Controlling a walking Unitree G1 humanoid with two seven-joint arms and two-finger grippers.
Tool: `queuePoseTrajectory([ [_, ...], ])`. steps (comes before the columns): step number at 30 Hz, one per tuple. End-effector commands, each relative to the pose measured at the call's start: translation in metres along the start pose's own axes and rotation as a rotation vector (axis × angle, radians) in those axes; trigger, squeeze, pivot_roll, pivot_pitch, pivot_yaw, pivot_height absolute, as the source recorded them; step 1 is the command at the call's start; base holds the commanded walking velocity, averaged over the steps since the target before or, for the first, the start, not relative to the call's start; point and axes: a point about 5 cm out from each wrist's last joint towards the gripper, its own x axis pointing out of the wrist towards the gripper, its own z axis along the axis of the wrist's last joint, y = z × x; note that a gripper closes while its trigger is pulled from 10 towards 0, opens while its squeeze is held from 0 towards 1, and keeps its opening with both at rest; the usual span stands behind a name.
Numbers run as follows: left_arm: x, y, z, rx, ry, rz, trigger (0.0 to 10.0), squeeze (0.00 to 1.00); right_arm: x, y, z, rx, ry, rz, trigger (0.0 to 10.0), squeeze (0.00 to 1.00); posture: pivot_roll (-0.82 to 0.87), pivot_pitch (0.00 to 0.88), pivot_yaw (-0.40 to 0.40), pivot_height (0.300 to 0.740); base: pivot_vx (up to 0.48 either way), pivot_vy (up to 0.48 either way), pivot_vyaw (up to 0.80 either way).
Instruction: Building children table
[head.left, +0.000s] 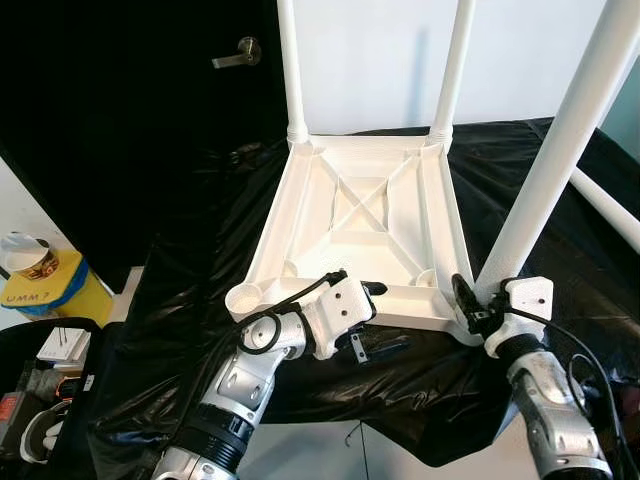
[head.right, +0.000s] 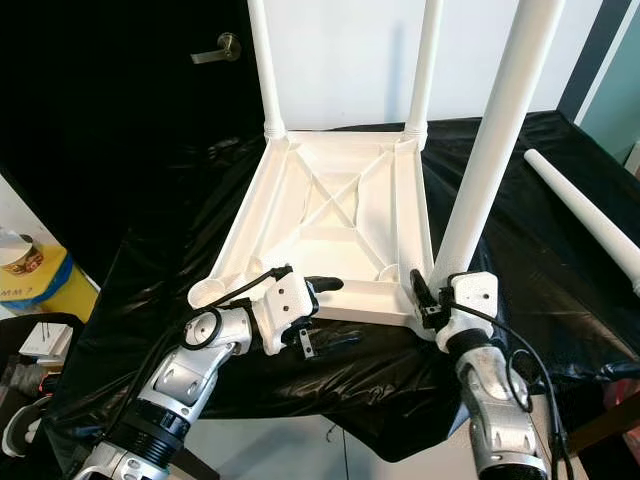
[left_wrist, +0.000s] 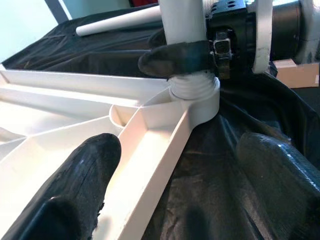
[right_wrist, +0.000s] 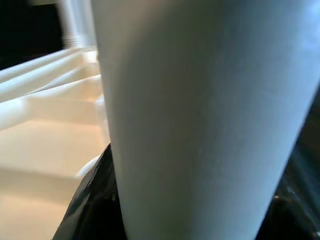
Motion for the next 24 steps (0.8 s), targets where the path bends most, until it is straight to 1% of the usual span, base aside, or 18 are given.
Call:
queuePoseTrajectory([
  [1, -0.002, 0.01, -0.004, -0.021, 0.026, 0.129, 10.0, 0.0, -0.008, -0.006, -0.024, -0.007, 0.134, -0.123, 10.0, 0.0, -0.18, 0.0, 0.054, 0.74, 0.0, 0.0, 0.0],
  [2, -0.002, 0.01, -0.004, -0.021, 0.026, 0.129, 10.0, 0.0, -0.008, -0.006, -0.024, -0.007, 0.134, -0.123, 10.0, 0.0, -0.18, 0.0, 0.054, 0.74, 0.0, 0.0, 0.0],
  [3, -0.002, 0.01, -0.004, -0.024, 0.027, 0.129, 10.0, 0.0, -0.009, -0.004, -0.026, 0.002, 0.142, -0.169, 10.0, 0.0, -0.18, 0.0, 0.054, 0.74, 0.0, 0.0, 0.0],
  [4, -0.002, 0.01, -0.004, -0.024, 0.027, 0.129, 10.0, 0.0, -0.009, -0.004, -0.026, 0.002, 0.142, -0.169, 10.0, 0.0, -0.18, 0.0, 0.054, 0.74, 0.0, 0.0, 0.0],
  [6, -0.001, 0.013, -0.005, -0.024, 0.035, 0.14, 10.0, 0.0, -0.01, 0.004, -0.027, 0.03, 0.141, -0.257, 10.0, 0.0, -0.18, 0.0, 0.048, 0.74, 0.0, 0.0, 0.0],
  [7, -0.001, 0.013, -0.005, -0.024, 0.035, 0.14, 10.0, 0.0, -0.01, 0.004, -0.027, 0.03, 0.141, -0.257, 10.0, 0.0, -0.18, 0.0, 0.048, 0.74, 0.0, 0.0, 0.0],
  [8, -0.001, 0.014, -0.005, -0.021, 0.04, 0.146, 10.0, 0.0, -0.01, 0.008, -0.027, 0.049, 0.136, -0.281, 10.0, 0.0, -0.18, 0.0, 0.044, 0.74, 0.0, 0.0, 0.0],
  [9, -0.001, 0.016, -0.005, -0.021, 0.041, 0.153, 10.0, 0.0, -0.009, 0.014, -0.025, 0.061, 0.129, -0.276, 10.0, 0.0, -0.18, 0.0, 0.041, 0.74, 0.0, 0.0, 0.0],
  [10, -0.001, 0.018, -0.005, -0.02, 0.043, 0.159, 10.0, 0.0, -0.007, 0.016, -0.023, 0.06, 0.111, -0.271, 10.0, 0.0, -0.19, 0.0, 0.039, 0.74, 0.0, 0.0, 0.0],
  [19, 0.0, 0.023, -0.004, -0.022, 0.045, 0.176, 10.0, 0.0, -0.004, 0.016, -0.014, 0.046, 0.058, -0.26, 10.0, 0.0, -0.2, 0.0, 0.03, 0.74, 0.0, 0.0, 0.0],
  [24, 0.001, 0.024, -0.003, -0.023, 0.042, 0.178, 10.0, 0.0, -0.004, 0.016, -0.012, 0.039, 0.048, -0.264, 10.0, 0.0, -0.21, 0.0, 0.028, 0.74, 0.0, 0.0, 0.0],
])
